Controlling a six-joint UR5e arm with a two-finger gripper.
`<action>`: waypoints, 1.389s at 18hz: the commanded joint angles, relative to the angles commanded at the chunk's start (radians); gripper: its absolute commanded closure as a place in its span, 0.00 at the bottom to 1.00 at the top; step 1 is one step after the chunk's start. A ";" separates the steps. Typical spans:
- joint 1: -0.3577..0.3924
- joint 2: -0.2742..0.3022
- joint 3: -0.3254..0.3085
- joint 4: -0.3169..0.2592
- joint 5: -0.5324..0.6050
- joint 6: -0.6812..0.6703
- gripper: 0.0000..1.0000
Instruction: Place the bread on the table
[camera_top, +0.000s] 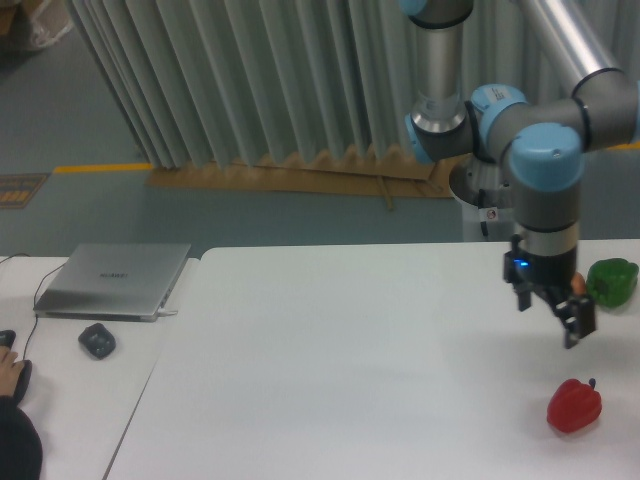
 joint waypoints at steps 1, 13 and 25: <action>0.029 0.000 -0.002 -0.006 -0.002 0.063 0.00; 0.206 -0.006 -0.008 0.002 -0.061 0.381 0.00; 0.374 -0.066 -0.005 0.060 -0.100 0.773 0.00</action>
